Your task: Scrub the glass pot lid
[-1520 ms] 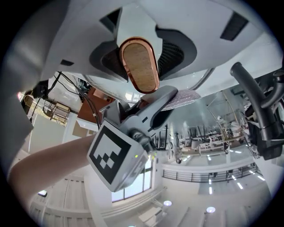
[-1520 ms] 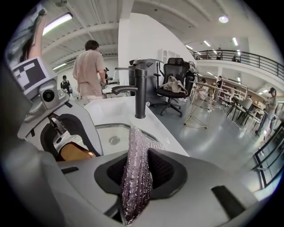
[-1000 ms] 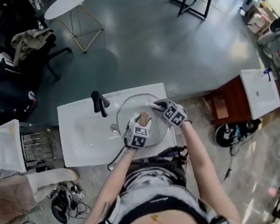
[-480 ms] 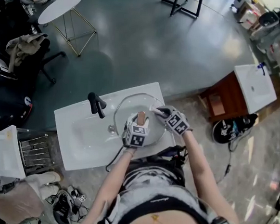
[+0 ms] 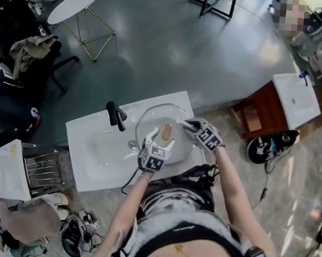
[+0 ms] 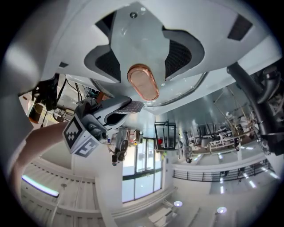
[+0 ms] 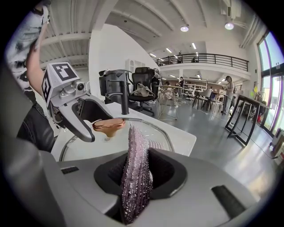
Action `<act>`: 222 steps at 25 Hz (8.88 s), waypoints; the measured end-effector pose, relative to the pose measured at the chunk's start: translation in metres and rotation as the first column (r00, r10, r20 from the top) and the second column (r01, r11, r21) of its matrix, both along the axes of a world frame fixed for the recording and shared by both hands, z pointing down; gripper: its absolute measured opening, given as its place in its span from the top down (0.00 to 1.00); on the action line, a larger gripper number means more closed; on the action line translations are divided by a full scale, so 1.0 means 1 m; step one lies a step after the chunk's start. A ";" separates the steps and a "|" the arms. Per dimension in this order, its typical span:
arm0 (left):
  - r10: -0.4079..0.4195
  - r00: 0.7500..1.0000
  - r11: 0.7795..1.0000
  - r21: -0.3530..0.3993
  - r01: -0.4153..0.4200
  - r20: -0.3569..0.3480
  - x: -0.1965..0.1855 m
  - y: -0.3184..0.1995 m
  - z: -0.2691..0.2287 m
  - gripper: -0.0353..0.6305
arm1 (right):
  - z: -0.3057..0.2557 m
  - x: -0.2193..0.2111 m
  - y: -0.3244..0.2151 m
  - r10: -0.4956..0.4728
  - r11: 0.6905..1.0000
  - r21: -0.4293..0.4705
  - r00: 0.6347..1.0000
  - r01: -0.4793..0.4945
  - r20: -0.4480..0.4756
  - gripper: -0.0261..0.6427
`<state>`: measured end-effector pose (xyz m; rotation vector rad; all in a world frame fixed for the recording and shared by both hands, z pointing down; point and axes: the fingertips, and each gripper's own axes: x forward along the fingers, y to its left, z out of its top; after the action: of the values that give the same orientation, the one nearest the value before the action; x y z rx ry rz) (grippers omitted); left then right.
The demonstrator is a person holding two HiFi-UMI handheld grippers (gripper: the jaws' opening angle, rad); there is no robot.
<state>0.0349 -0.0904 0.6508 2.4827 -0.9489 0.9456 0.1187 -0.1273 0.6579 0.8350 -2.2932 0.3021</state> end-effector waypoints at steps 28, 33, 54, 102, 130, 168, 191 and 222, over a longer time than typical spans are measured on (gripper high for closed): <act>-0.628 0.580 0.733 -0.644 0.217 -0.519 -0.124 0.019 0.041 0.63 | 0.003 0.002 -0.002 0.116 0.993 -0.006 0.992 -0.116 -0.042 0.81; -0.693 0.435 0.677 -0.726 0.120 -0.575 -0.123 0.016 0.042 0.71 | 0.003 0.003 -0.001 0.168 0.985 -0.017 0.985 -0.169 -0.047 0.81; -0.616 0.543 0.709 -0.702 0.066 -0.571 -0.117 0.019 0.040 0.71 | -0.003 -0.015 0.068 0.249 0.968 -0.014 0.969 -0.249 -0.003 0.81; -0.590 0.570 0.717 -0.696 0.042 -0.573 -0.120 0.019 0.041 0.71 | -0.008 -0.196 0.038 0.187 0.982 0.003 0.968 -0.190 -0.167 0.82; -0.607 0.574 0.706 -0.704 0.072 -0.550 -0.122 0.018 0.042 0.70 | -0.010 -0.162 0.102 -0.036 0.999 -0.034 0.996 0.033 -0.087 0.81; -0.624 0.570 0.706 -0.699 0.118 -0.535 -0.123 0.018 0.042 0.70 | -0.004 -0.008 0.018 0.399 0.917 0.003 0.915 -0.400 -0.064 0.81; -0.631 0.560 0.707 -0.695 0.129 -0.537 -0.124 0.018 0.041 0.69 | -0.008 -0.042 0.082 0.341 0.938 -0.067 0.940 -0.341 0.002 0.81; -0.629 0.557 0.711 -0.691 0.131 -0.542 -0.124 0.019 0.042 0.70 | -0.012 -0.153 0.089 0.132 0.990 -0.052 0.990 -0.134 -0.045 0.81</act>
<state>-0.0887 -0.0718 0.6924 1.6901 -0.7134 -0.0430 -0.0340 -0.0388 0.6458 0.9595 -2.1849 0.4019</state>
